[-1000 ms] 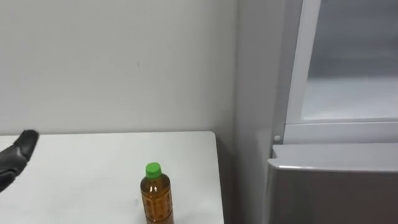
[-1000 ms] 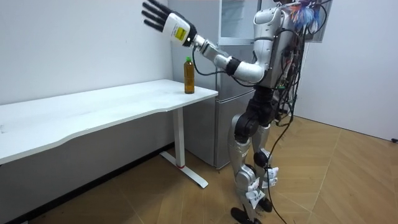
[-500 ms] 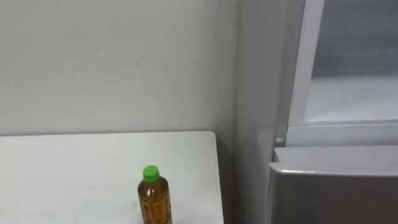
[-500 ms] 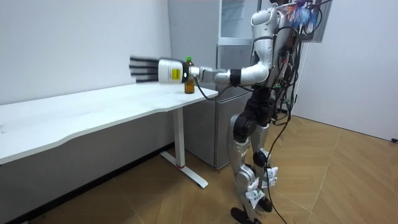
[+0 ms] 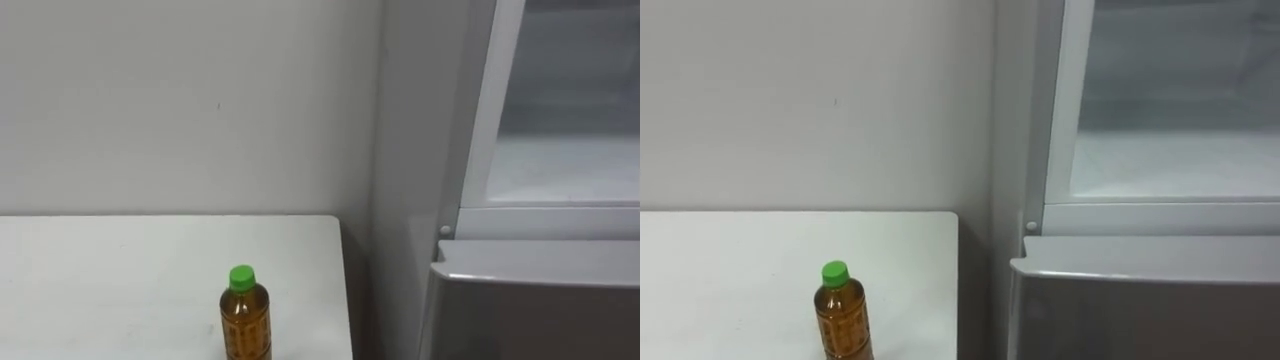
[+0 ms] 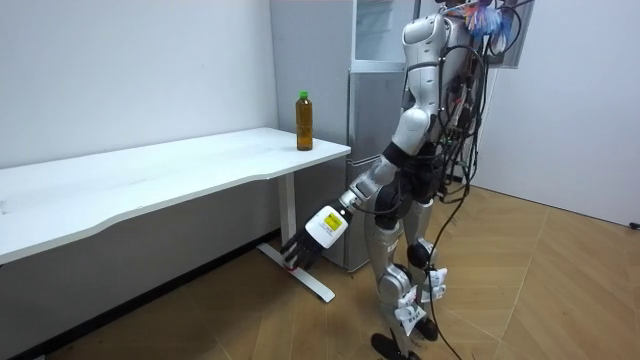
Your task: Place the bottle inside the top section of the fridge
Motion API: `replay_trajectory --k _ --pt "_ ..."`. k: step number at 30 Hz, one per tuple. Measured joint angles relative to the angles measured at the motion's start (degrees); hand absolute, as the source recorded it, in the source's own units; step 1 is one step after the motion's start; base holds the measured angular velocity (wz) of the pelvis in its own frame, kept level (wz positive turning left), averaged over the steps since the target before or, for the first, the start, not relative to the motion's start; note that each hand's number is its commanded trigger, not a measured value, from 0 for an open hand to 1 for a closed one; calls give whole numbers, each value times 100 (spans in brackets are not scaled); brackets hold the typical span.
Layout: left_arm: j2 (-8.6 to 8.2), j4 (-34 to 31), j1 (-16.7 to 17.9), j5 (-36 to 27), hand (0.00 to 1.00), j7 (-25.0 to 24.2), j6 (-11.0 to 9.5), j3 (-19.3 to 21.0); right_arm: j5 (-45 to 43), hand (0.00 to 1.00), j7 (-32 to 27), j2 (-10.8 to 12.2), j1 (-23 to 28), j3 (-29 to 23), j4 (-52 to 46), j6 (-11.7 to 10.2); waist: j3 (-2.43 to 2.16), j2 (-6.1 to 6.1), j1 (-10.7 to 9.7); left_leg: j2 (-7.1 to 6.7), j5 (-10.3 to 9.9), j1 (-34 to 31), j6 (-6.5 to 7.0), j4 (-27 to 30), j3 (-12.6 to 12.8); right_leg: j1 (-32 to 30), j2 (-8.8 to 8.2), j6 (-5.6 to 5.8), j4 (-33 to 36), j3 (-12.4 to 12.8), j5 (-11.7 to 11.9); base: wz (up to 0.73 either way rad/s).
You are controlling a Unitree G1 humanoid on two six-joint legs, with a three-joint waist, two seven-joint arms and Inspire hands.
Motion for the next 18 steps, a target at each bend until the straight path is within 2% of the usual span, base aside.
replay_trajectory --k 4,10,15,18 --pt "-1 649 -57 285 0 -141 -1 -244 -39 0 24 -6 -52 9 1 0 1 7 9 2 0 -10 1 -11 71 -17 8 0 6 48 0 -6" --pt "-15 1080 -55 1096 0 -501 144 -248 -32 0 69 -9 -78 37 29 1 5 -8 -12 10 0 -13 1 -14 142 -18 0 1 4 53 1 -1" --pt "-33 1243 -66 1785 0 -716 405 -263 -36 0 9 -17 -123 153 66 30 3 -19 -37 3 -1 -18 2 -35 143 -15 8 2 3 52 1 0" --pt "-31 1323 -67 1822 0 -745 528 -437 -3 0 0 -19 -156 232 67 49 1 -20 -130 4 0 -40 1 -12 134 -18 1 2 -4 32 1 3"
